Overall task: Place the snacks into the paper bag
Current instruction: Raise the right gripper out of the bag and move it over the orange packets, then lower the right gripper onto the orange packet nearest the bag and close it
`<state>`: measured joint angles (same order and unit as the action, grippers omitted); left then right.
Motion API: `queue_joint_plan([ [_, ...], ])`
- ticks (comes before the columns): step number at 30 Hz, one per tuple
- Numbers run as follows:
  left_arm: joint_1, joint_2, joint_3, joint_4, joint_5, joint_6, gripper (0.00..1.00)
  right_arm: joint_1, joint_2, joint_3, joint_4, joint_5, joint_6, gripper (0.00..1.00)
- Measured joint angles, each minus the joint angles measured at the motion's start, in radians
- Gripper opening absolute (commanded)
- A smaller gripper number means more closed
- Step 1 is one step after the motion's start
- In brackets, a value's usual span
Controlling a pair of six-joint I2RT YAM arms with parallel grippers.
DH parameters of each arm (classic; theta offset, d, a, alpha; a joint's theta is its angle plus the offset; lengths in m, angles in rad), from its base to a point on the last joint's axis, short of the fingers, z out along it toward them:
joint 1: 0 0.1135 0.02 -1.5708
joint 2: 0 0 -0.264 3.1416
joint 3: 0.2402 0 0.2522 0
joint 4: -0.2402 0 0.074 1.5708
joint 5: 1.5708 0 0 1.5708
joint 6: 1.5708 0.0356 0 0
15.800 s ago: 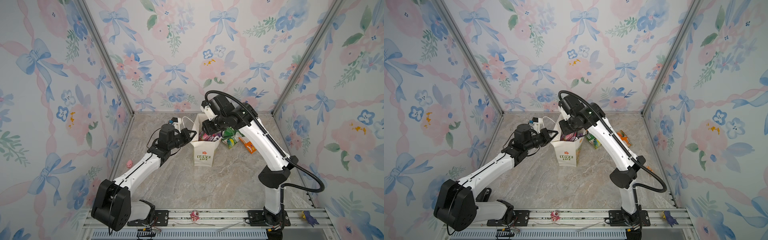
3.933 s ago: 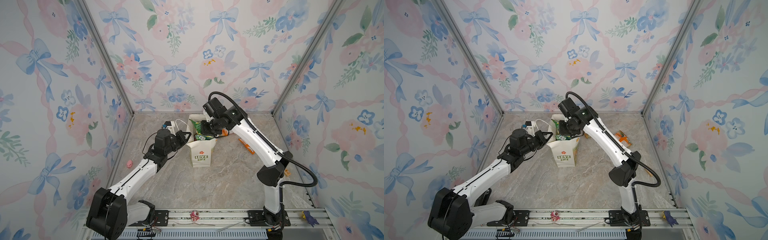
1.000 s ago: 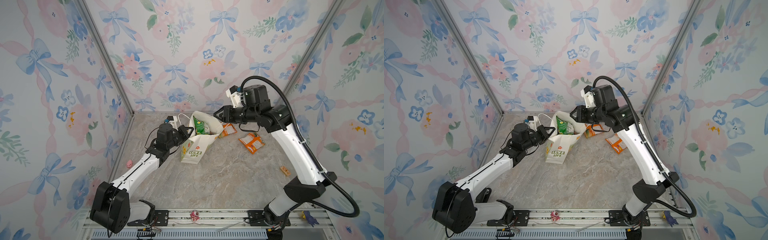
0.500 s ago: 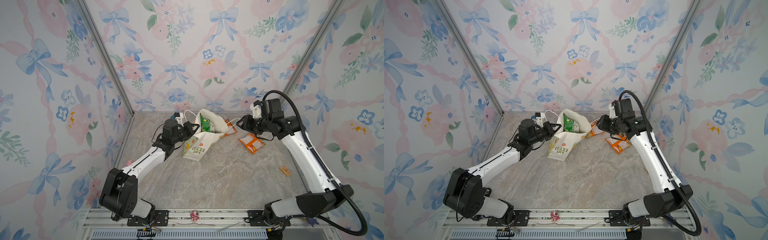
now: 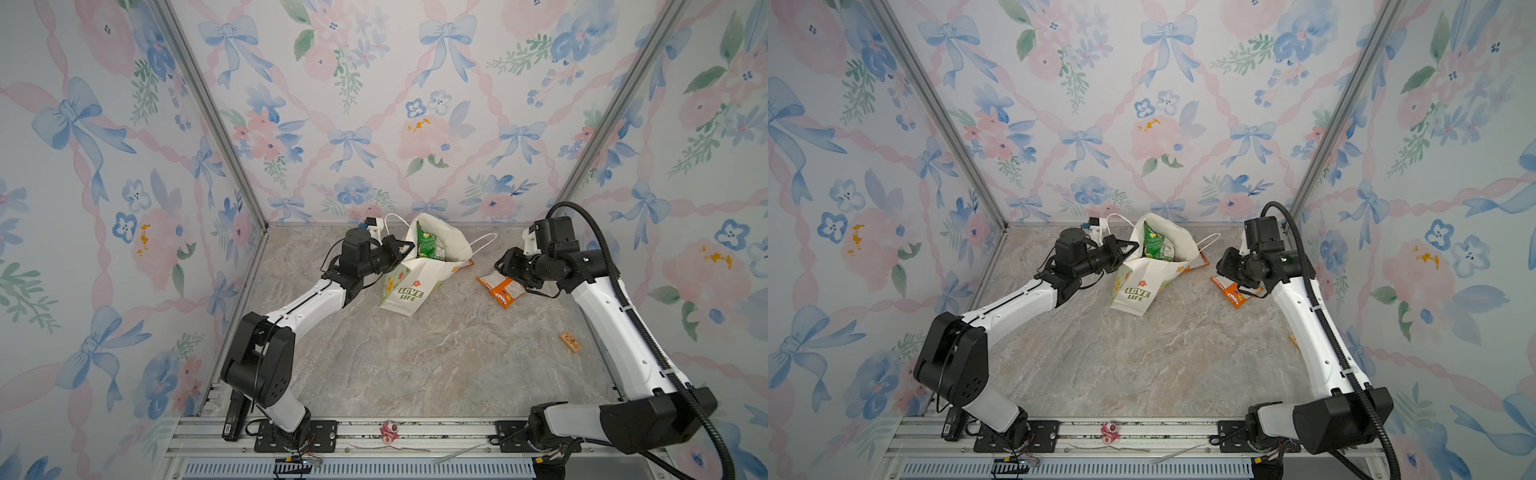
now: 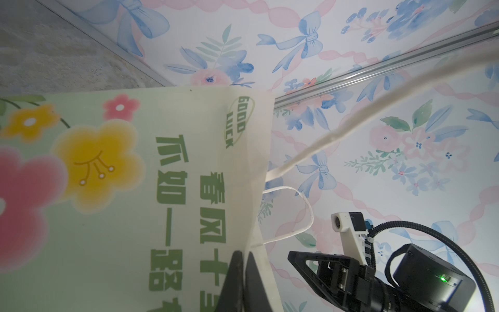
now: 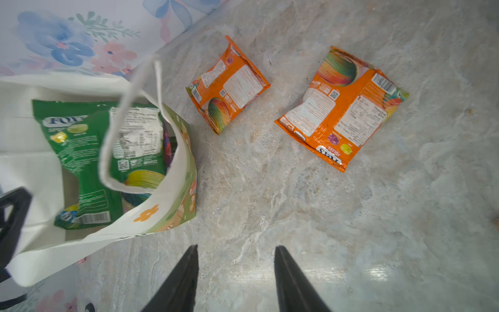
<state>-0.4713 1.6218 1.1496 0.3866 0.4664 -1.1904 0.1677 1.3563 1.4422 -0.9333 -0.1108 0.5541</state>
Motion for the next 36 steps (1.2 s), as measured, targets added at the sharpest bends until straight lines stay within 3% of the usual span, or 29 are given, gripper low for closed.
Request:
queue_joint_plan([
  [11,-0.012,0.018,0.014,0.002,0.007,0.001,0.0,-0.005,0.145,-0.042,0.064,0.009,-0.001,0.51],
  [19,0.074,-0.117,-0.182,0.061,-0.022,0.0,0.0,-0.01,0.272,-0.026,0.139,-0.005,-0.007,0.56],
  [30,0.106,-0.173,-0.264,0.097,-0.01,0.0,0.0,-0.128,0.71,0.299,0.208,-0.239,-0.143,0.66],
  [36,0.106,-0.173,-0.264,0.097,-0.004,0.002,0.08,-0.161,0.842,0.555,0.124,-0.248,-0.311,0.7],
])
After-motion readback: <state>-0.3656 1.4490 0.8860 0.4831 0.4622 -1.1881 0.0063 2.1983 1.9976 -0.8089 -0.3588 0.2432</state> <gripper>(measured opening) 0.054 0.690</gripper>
